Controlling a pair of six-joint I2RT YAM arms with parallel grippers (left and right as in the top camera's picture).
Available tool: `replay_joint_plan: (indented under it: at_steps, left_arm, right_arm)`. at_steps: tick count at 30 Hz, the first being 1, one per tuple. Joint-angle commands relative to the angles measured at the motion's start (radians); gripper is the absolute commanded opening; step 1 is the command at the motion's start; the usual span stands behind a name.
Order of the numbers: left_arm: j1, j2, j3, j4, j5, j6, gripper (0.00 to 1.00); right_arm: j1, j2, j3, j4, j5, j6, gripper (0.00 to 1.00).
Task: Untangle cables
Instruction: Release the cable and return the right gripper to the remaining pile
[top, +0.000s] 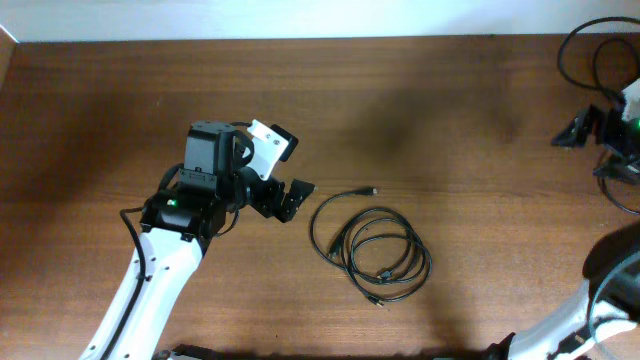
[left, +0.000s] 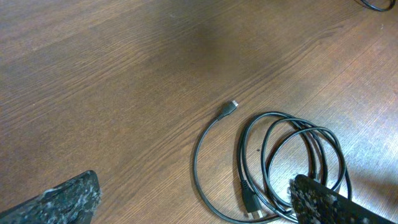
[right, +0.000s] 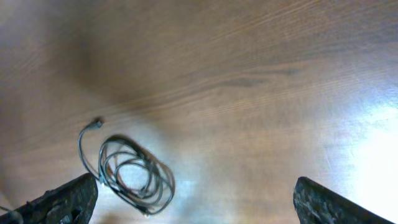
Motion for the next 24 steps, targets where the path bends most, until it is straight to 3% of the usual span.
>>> replay_joint_plan:
  at_steps: [1, 6, 11, 18, 24]
  left_arm:
    - [0.003, -0.004, -0.002, 0.002, 0.01, 0.013, 0.99]
    - [0.003, -0.004, -0.002, 0.002, 0.01, 0.013, 0.99]
    - [0.003, -0.004, -0.002, 0.002, 0.01, 0.013, 0.99]
    - [0.003, -0.004, -0.002, 0.002, 0.01, 0.013, 0.99]
    - [0.003, -0.004, -0.002, 0.002, 0.01, 0.013, 0.99]
  right_arm:
    - [0.033, -0.174, 0.002, -0.036, 0.021, 0.0, 1.0]
    - [0.154, -0.39, -0.073, -0.044, 0.048, 0.004, 1.0]
    - [0.283, -0.52, -0.423, 0.024, 0.097, 0.035, 1.0]
    - [0.433, -0.561, -0.947, 0.266, 0.052, 0.102, 1.0]
    - [0.566, -0.561, -1.113, 0.429, 0.008, 0.151, 0.99]
